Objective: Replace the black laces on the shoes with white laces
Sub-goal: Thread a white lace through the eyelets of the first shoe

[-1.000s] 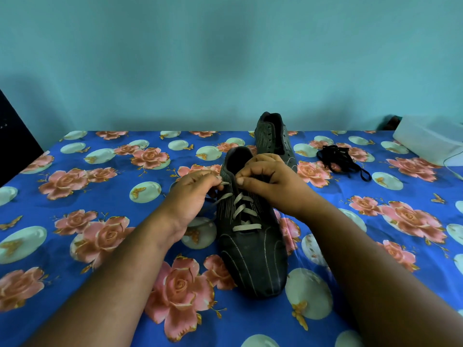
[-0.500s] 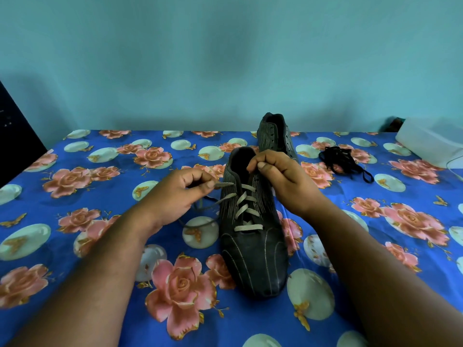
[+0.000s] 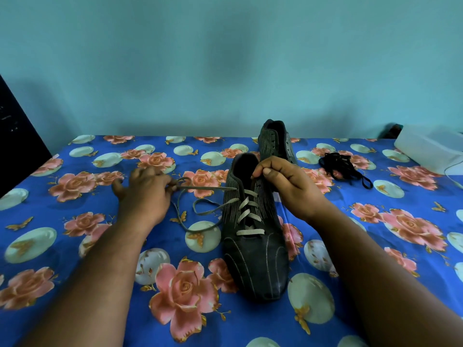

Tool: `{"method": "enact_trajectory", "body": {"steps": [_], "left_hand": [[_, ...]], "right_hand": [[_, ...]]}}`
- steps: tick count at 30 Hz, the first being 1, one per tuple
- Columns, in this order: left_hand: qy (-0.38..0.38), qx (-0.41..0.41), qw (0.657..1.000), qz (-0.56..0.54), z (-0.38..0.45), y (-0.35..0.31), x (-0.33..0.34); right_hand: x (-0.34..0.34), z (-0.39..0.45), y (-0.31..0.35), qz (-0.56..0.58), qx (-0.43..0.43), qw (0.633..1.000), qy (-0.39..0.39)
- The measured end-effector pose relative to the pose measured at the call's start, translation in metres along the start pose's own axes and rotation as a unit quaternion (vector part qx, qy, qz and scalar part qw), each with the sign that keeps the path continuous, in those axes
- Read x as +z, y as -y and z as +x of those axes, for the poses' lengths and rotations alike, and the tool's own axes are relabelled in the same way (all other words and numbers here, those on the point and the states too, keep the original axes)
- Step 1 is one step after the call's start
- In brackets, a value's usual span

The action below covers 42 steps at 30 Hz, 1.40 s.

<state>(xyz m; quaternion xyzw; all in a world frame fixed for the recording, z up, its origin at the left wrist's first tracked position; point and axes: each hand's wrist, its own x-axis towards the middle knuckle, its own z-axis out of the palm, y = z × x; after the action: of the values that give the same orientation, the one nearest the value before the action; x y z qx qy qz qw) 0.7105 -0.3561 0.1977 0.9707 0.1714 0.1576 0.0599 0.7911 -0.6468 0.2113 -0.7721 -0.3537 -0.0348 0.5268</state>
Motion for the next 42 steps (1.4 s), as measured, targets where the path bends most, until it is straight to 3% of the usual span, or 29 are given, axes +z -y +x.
{"method": "enact_trajectory", "body": {"steps": [4,7,10,11,13,15,18,21,25,31,34,37,39,42], "left_hand": [[0.04,-0.058,0.997,0.042,0.003,0.009,0.005],[0.002,-0.045,0.998,0.038,0.004,0.006,0.004],[-0.132,0.058,0.976,-0.165,-0.004,-0.009,-0.011],[-0.138,0.108,0.95,-0.257,-0.008,-0.017,-0.019],[-0.07,0.215,0.91,-0.347,-0.021,-0.035,-0.033],[0.004,0.287,0.912,-0.292,-0.028,-0.046,-0.032],[0.008,0.31,0.932,-0.187,-0.027,-0.046,-0.019],[-0.012,0.308,0.931,-0.195,-0.024,-0.042,-0.02],[0.004,0.289,0.907,-0.305,-0.024,-0.04,-0.033],[-0.134,0.324,0.896,-0.274,-0.023,-0.046,-0.041],[-0.186,0.297,0.898,-0.266,-0.025,-0.049,-0.038],[-0.209,0.251,0.894,-0.307,-0.026,-0.048,-0.038],[-0.168,0.239,0.884,-0.364,-0.027,-0.049,-0.037],[-0.052,0.232,0.878,-0.415,-0.029,-0.055,-0.03]], "right_hand": [[-0.001,-0.001,0.001,-0.003,0.0,1.0,0.002],[-0.001,-0.002,0.004,-0.022,-0.006,1.0,0.0],[0.0,-0.003,0.007,-0.03,-0.01,1.0,-0.002],[-0.001,-0.003,0.008,-0.035,-0.015,0.999,-0.004],[0.0,-0.003,0.01,-0.051,-0.026,0.998,-0.009],[0.0,-0.005,0.015,-0.075,-0.047,0.996,-0.02],[0.0,-0.005,0.023,-0.133,-0.109,0.984,-0.038],[0.005,-0.005,0.033,-0.194,-0.158,0.968,-0.017],[0.016,-0.008,0.041,-0.327,-0.137,0.935,0.018],[0.034,-0.011,0.048,-0.403,-0.153,0.901,-0.047],[0.038,-0.009,0.045,-0.349,-0.096,0.931,-0.039],[0.037,-0.007,0.046,-0.159,-0.033,0.986,-0.043],[0.035,-0.006,0.052,-0.013,0.009,0.999,-0.048],[0.029,-0.005,0.054,0.106,0.054,0.989,-0.083]]}}
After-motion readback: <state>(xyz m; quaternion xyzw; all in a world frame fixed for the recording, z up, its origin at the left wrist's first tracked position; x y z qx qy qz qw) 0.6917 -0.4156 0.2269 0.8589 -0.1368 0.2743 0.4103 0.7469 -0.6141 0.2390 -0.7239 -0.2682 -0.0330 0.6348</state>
